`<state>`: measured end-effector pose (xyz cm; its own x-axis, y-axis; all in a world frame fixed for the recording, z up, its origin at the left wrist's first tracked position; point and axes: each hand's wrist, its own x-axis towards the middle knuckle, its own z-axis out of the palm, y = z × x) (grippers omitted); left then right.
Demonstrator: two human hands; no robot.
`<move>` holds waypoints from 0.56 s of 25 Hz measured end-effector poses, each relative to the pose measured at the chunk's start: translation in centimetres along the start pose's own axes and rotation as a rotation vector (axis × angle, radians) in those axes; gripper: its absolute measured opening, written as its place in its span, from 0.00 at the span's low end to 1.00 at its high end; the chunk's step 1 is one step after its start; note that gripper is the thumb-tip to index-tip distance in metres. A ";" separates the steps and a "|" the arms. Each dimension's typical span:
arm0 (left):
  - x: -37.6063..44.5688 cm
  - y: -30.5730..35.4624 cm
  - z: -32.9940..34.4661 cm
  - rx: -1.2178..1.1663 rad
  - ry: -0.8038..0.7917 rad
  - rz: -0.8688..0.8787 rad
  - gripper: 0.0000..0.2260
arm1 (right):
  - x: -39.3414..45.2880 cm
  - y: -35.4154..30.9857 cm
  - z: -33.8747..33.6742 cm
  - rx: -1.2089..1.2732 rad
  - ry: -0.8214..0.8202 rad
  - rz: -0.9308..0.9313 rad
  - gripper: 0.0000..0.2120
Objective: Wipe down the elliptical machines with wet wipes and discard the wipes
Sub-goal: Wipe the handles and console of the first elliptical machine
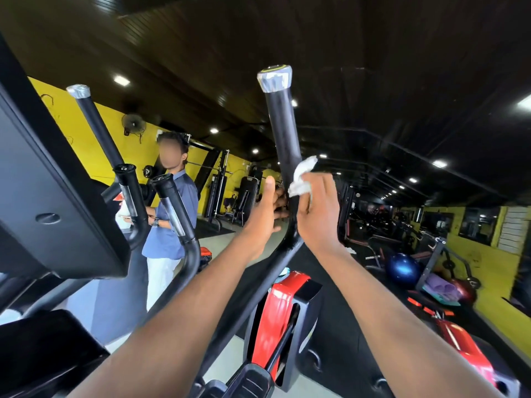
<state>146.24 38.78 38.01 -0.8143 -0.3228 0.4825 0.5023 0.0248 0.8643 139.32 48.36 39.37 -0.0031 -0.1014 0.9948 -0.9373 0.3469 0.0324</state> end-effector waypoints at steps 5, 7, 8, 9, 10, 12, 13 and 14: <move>-0.6 -2.0 0.2 0.007 0.013 -0.022 0.30 | -5.5 3.4 -0.9 -0.298 -0.356 -0.214 0.16; -0.9 -2.5 0.3 0.004 0.015 -0.032 0.30 | -6.0 3.1 -1.1 -0.397 -0.415 -0.226 0.17; -0.9 -2.8 0.3 -0.001 0.017 -0.046 0.30 | -6.9 2.3 -0.9 -0.374 -0.435 -0.157 0.19; -0.9 -3.2 0.2 -0.007 0.012 -0.057 0.31 | -8.1 1.3 -0.6 -0.314 -0.457 -0.071 0.21; -0.9 -3.6 0.0 -0.016 0.000 -0.068 0.32 | -9.6 0.3 -0.4 -0.235 -0.490 -0.013 0.21; -1.1 -4.2 -0.5 -0.054 -0.023 -0.122 0.34 | -11.4 -1.0 -0.4 -0.113 -0.562 -0.047 0.22; -1.2 -4.5 -0.9 -0.060 -0.032 -0.150 0.34 | -11.0 -0.9 -0.7 -0.118 -0.599 -0.111 0.21; -1.4 -4.8 -1.2 -0.045 -0.037 -0.166 0.34 | -10.0 -0.4 -1.2 -0.183 -0.624 -0.169 0.19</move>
<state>145.34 38.03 33.01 -0.8969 -0.2836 0.3394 0.3720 -0.0688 0.9257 140.18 50.37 29.55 -0.1141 -0.6692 0.7342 -0.8688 0.4257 0.2530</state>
